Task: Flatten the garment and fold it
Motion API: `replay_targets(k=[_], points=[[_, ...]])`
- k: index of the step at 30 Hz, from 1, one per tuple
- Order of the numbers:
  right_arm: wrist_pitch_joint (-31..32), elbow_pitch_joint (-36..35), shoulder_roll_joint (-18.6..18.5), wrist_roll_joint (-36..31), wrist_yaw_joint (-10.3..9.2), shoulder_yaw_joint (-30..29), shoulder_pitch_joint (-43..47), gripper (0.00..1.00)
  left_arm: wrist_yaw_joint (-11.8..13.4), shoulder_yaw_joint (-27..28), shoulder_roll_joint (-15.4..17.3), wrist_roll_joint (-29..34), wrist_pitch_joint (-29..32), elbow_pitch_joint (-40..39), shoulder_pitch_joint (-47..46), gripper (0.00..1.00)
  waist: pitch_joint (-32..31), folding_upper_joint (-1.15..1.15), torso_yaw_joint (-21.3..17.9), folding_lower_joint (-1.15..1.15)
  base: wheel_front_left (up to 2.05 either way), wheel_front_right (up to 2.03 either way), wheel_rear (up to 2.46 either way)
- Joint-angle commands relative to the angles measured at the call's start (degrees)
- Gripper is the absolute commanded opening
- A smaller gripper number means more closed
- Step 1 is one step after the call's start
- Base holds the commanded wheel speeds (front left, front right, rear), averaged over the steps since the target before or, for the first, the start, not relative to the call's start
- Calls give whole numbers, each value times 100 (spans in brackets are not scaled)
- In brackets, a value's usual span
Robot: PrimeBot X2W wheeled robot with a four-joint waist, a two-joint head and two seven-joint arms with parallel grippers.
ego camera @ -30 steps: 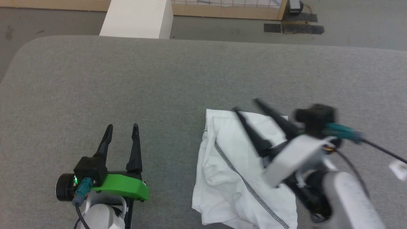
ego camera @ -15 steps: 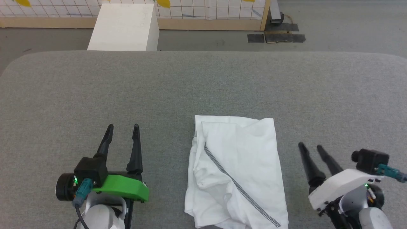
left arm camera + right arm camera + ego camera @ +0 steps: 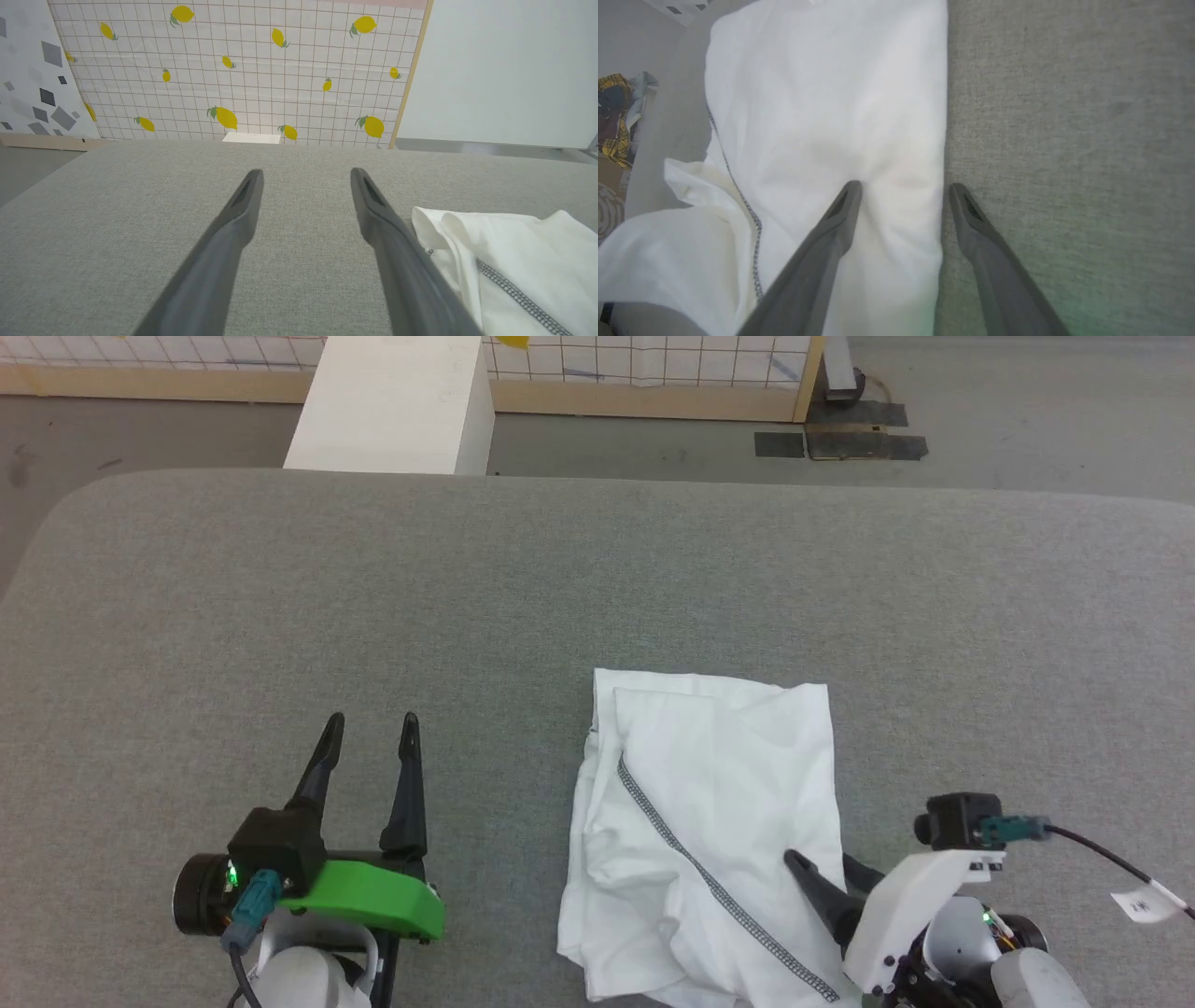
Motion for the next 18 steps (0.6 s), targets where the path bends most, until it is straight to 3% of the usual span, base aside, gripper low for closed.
replay_targets(k=[1,2,3,4,5,6,9,13,18], points=[[190,102,3,33,-8,74,-17,100,-4,-12,-29,48,-27,6,49,100,-4,0,26,0,0,0,0],[293,106,3,12,-8,97,-20,100,-1,-16,-29,44,-27,10,53,100,-9,0,35,0,0,0,0],[349,93,3,-10,-8,114,-21,73,0,-17,-30,41,-27,14,57,100,-15,0,42,0,0,0,0],[394,72,3,-51,-8,119,-19,32,2,-16,-30,36,-27,18,65,100,-25,0,48,0,0,0,0],[428,47,3,-119,-8,126,-21,12,3,-13,-31,34,-27,19,72,100,-28,0,49,0,0,0,0],[455,4,3,-214,-8,125,-28,0,7,-7,-31,30,-27,19,79,100,-32,0,46,0,0,0,0],[516,-196,3,-799,-8,155,-118,0,27,21,-32,26,-27,-4,99,100,-27,0,-1,0,0,0,0],[834,-639,-68,-2079,-8,498,-429,0,48,83,-33,22,-27,-72,105,100,32,0,-185,0,0,0,0],[1226,-994,-1076,-2680,-8,1421,-1104,0,97,87,-34,47,-27,-160,56,100,195,0,-560,0,0,0,0]])
